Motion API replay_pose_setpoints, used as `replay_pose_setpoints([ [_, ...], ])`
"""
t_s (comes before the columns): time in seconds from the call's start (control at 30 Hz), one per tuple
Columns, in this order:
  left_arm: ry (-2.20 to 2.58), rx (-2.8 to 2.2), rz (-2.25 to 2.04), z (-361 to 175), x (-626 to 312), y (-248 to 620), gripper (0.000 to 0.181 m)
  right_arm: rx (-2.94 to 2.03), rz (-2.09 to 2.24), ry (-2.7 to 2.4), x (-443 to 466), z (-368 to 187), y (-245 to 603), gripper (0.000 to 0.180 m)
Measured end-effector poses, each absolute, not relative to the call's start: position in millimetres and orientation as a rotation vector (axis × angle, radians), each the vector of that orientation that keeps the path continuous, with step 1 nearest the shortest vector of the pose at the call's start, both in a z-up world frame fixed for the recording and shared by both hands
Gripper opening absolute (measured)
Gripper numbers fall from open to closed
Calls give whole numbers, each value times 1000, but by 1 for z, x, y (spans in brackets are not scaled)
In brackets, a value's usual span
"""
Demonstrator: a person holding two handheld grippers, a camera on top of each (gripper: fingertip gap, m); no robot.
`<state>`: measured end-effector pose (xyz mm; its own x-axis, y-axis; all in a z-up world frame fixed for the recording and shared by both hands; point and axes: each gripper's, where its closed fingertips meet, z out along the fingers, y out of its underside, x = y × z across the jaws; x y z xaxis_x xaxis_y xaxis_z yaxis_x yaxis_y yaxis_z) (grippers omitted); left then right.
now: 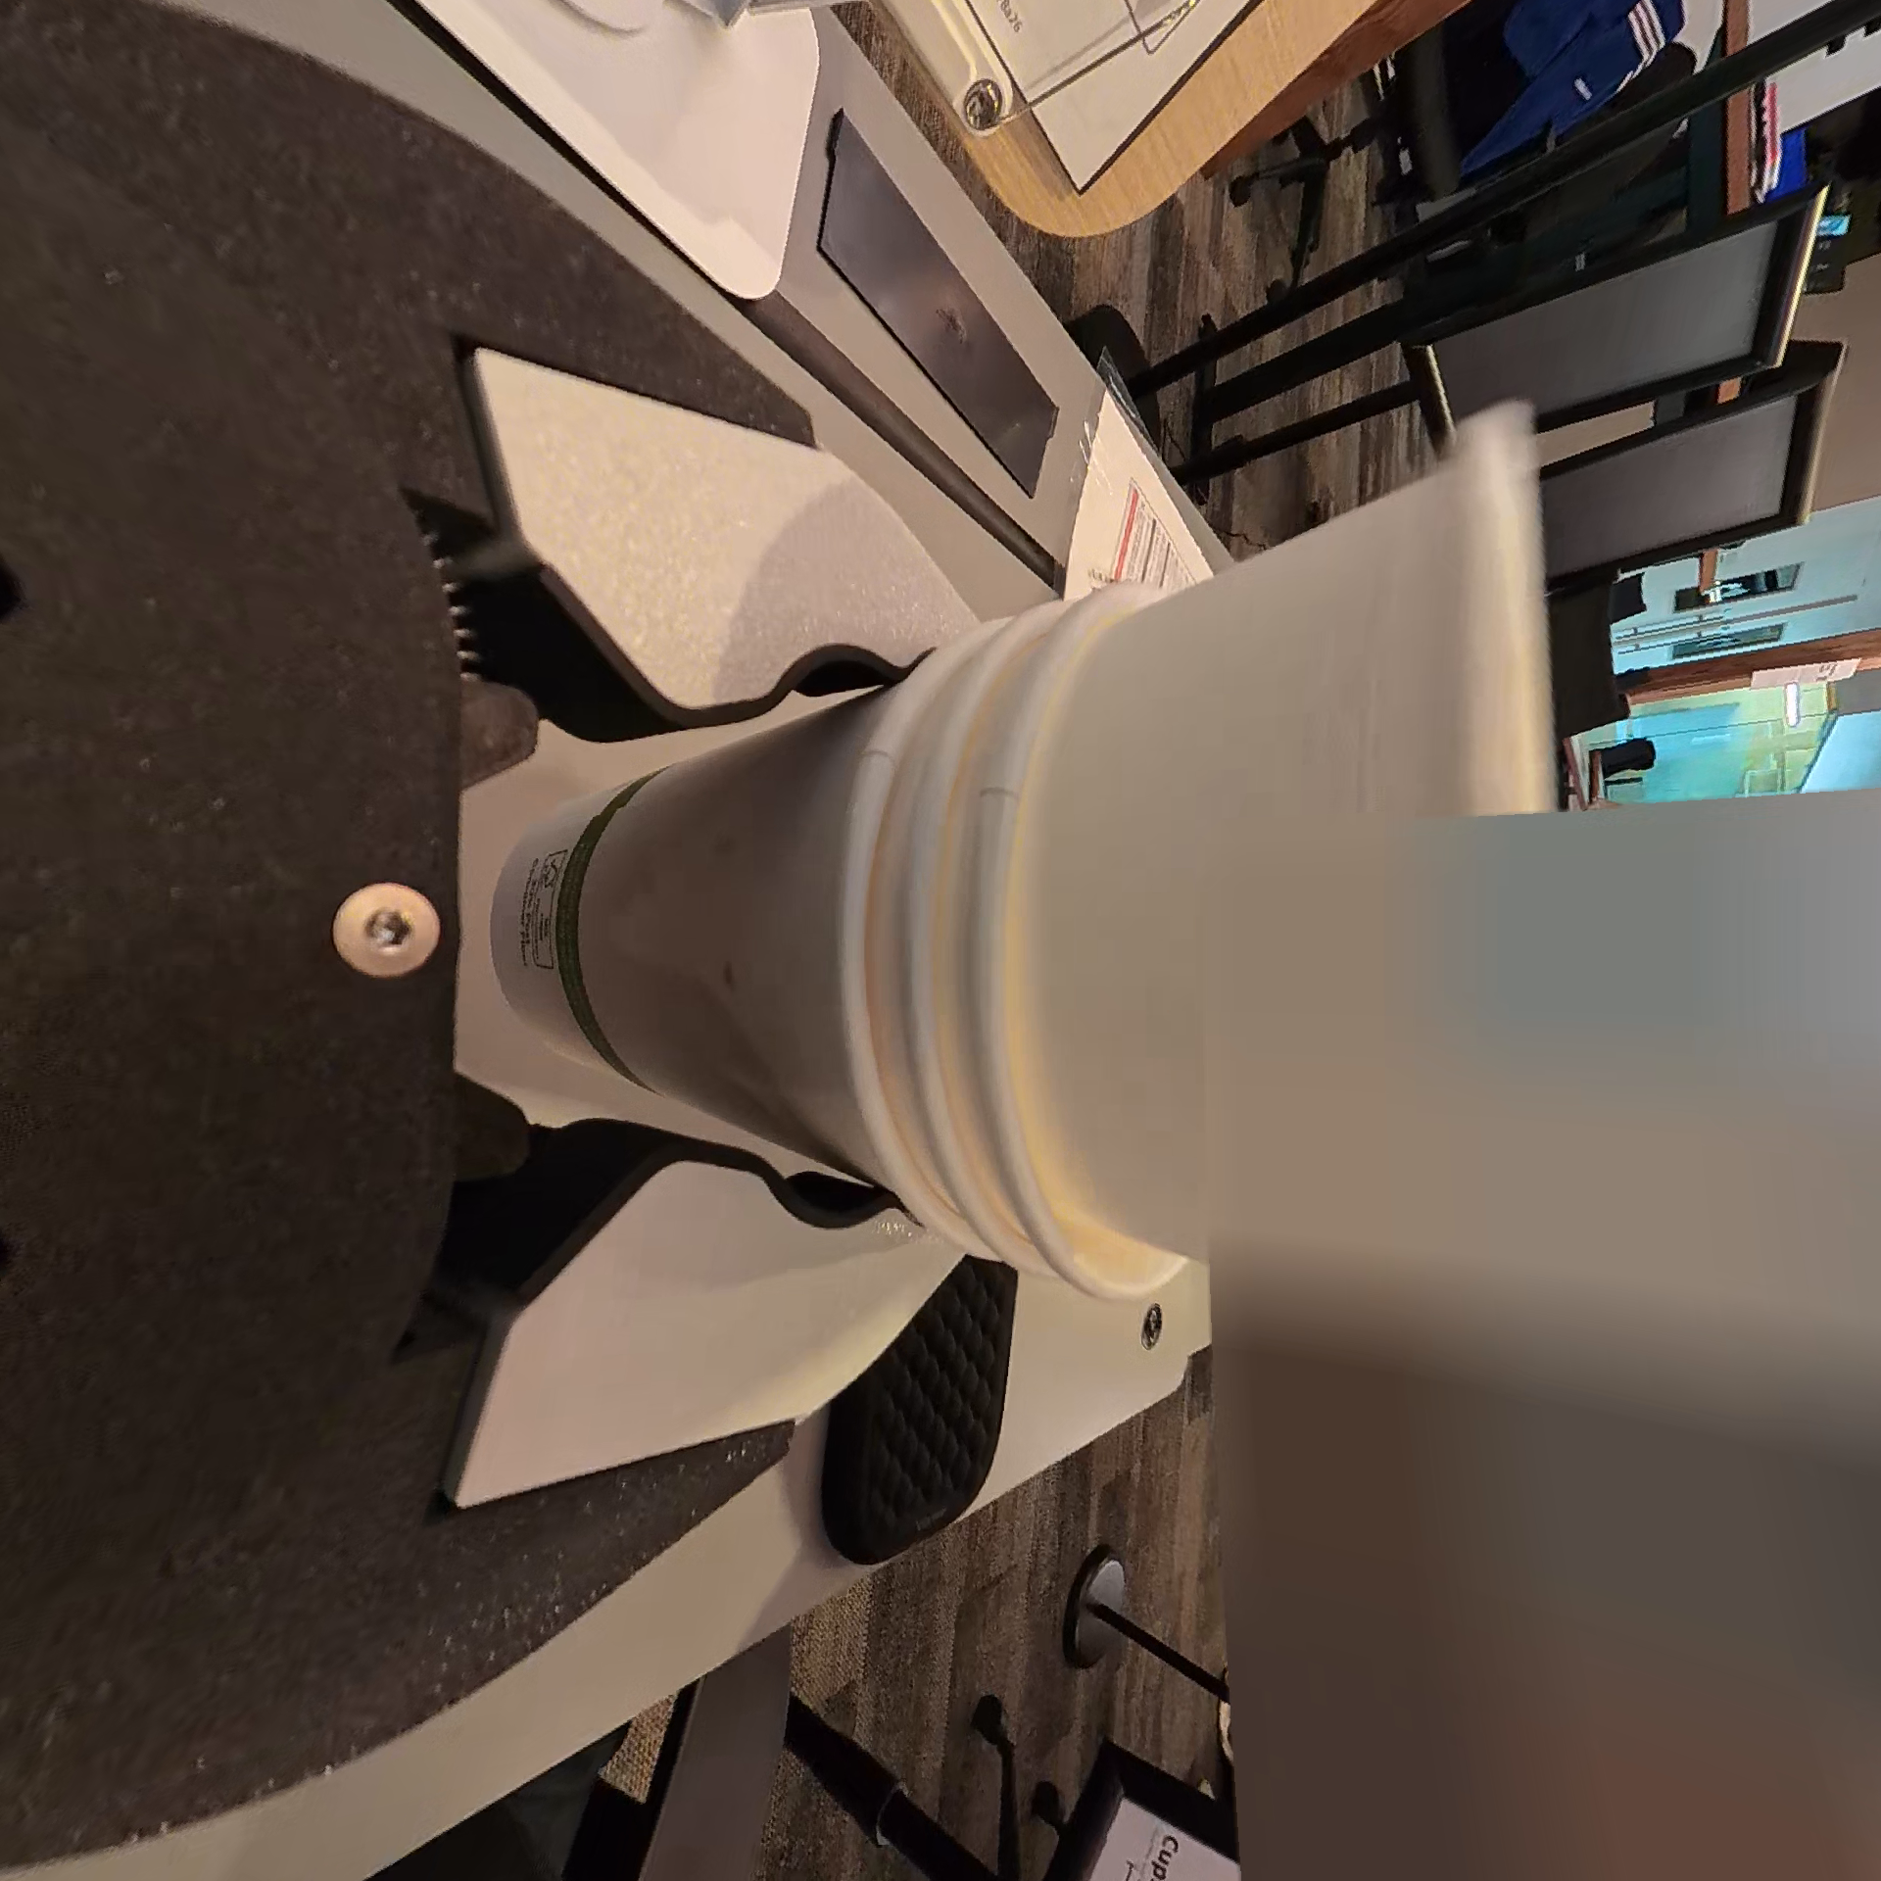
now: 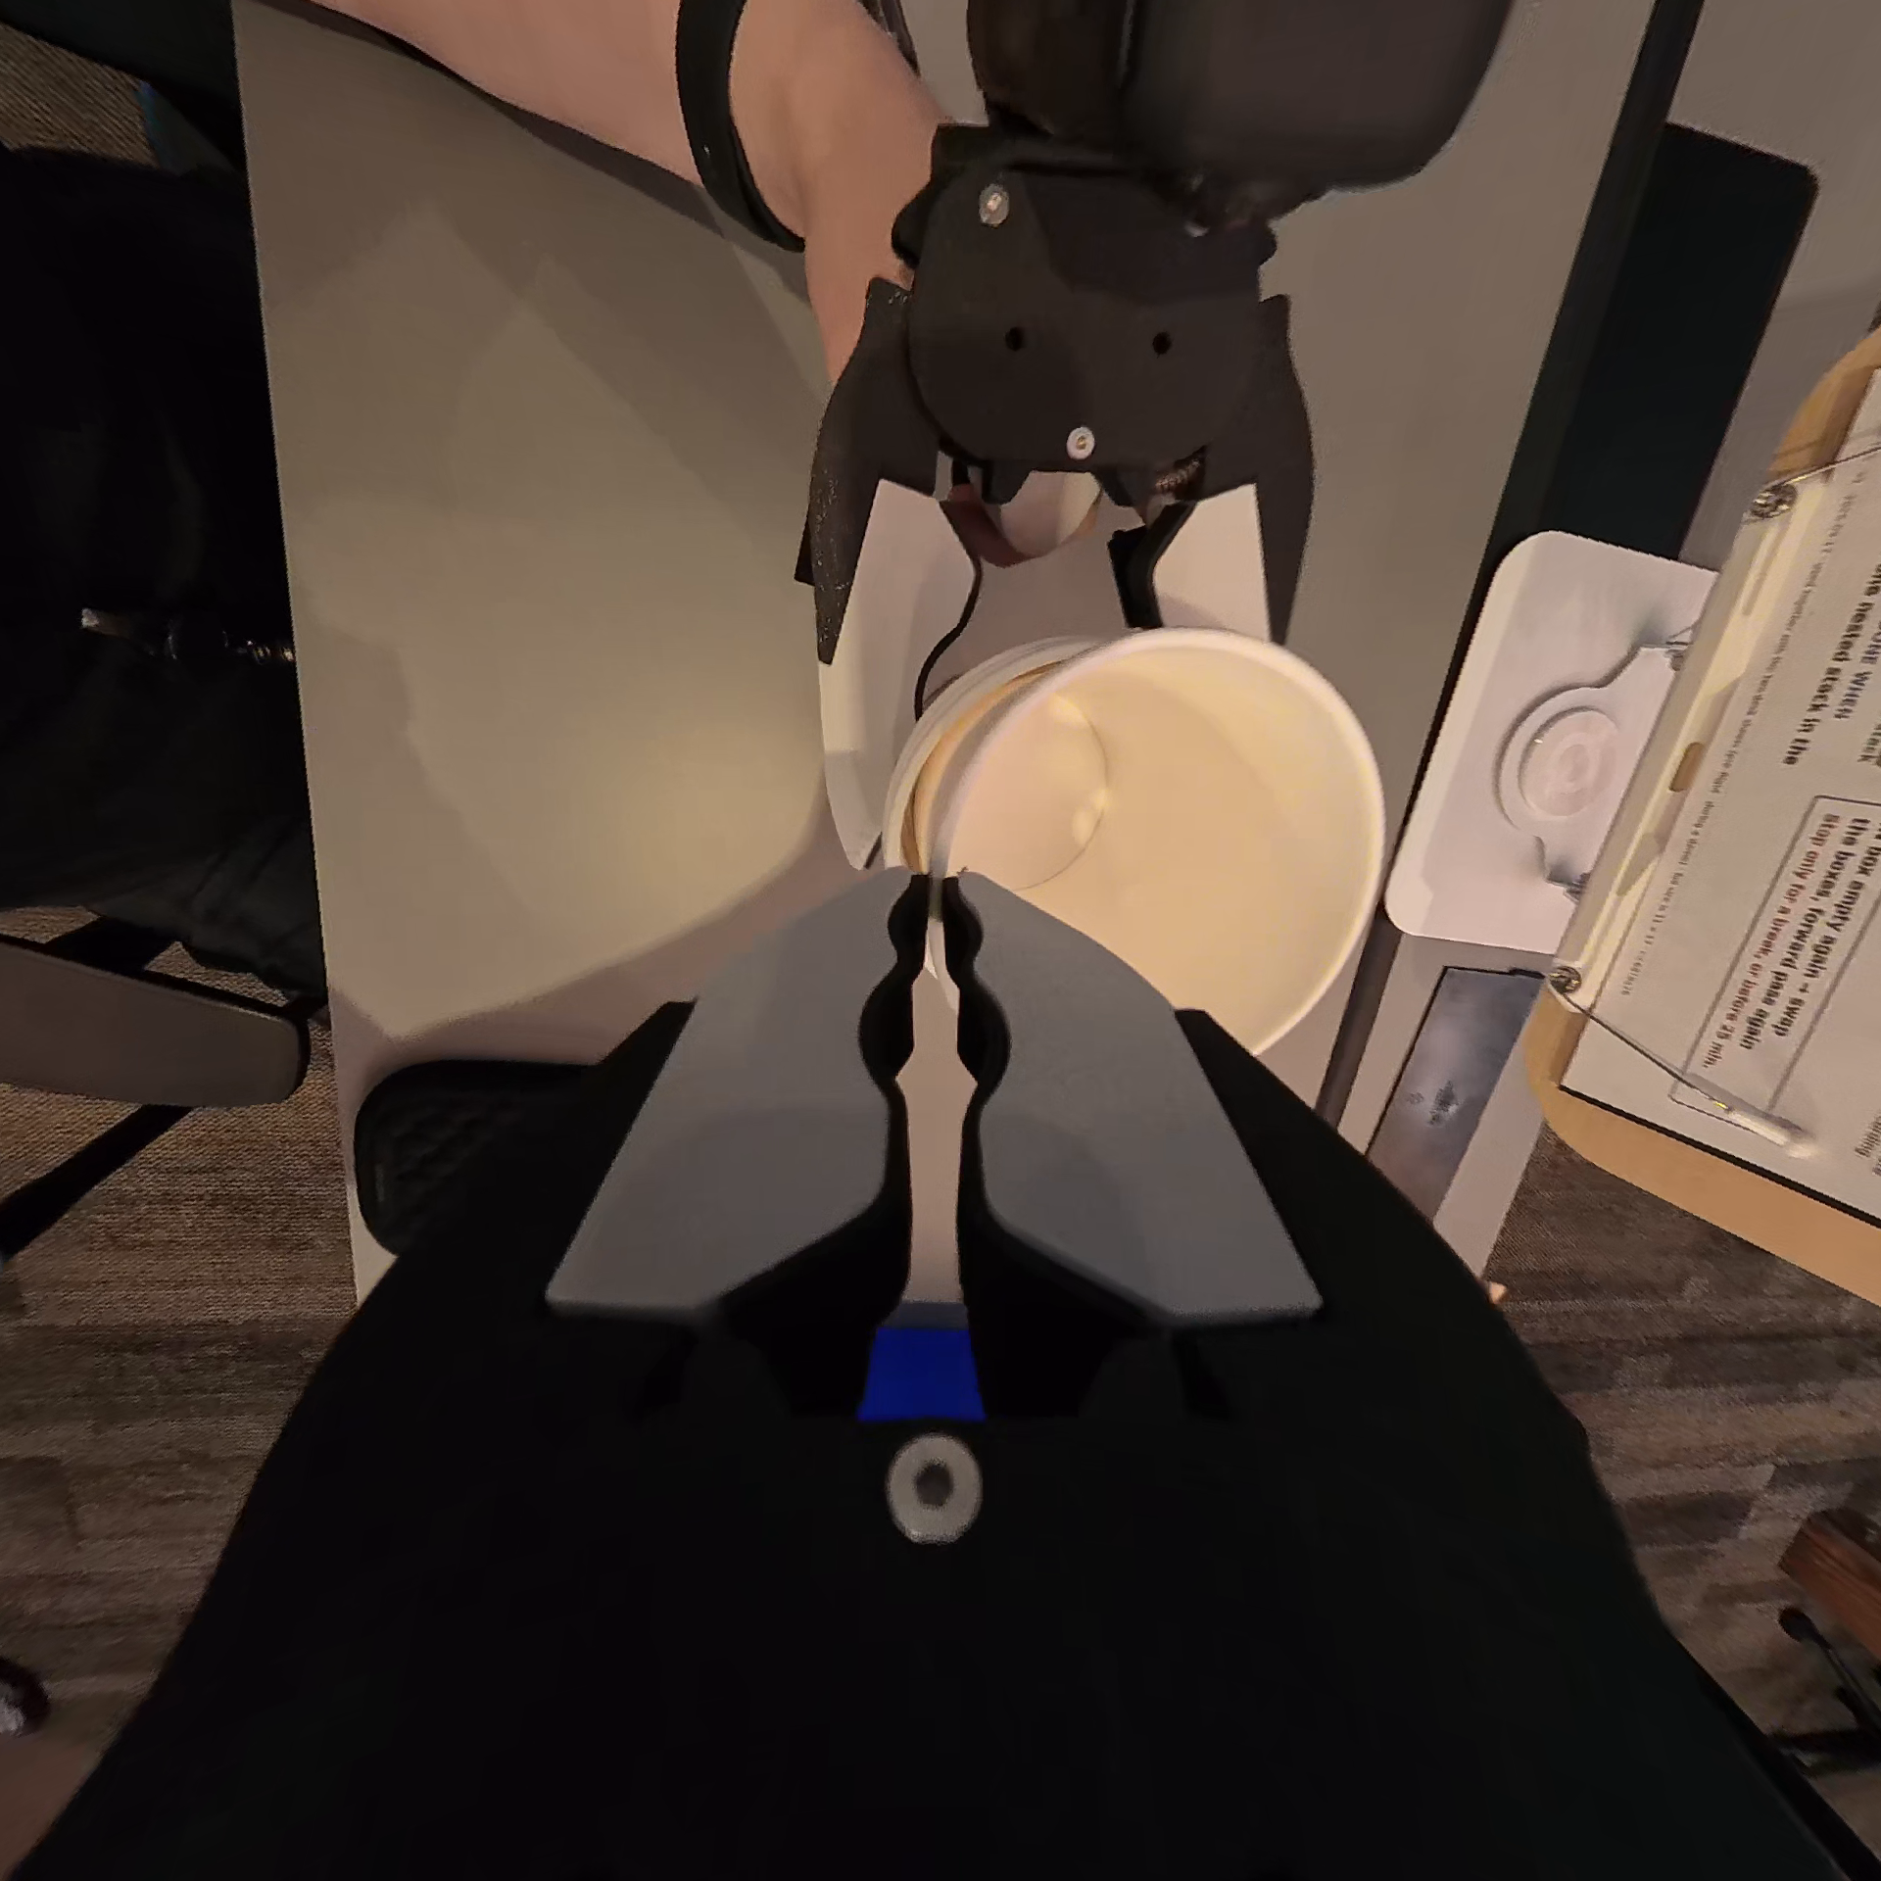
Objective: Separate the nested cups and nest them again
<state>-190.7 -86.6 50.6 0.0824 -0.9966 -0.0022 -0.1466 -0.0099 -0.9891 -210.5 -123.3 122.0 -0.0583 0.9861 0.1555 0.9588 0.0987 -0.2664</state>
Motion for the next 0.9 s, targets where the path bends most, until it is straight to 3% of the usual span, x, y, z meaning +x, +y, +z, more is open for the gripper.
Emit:
replay_pose_setpoints([
  [0.47,1264,-1421,-1095,24,-186,-76,93,-1968,24,-1880,-167,191,-110,2],
  [0.7,1258,-1427,-1111,24,-186,-75,93,-2218,-126,-1527,-27,186,-115,2],
  [0.9,1263,-1411,-1107,29,-185,-77,93,-2454,-256,-1222,99,134,-130,2],
])
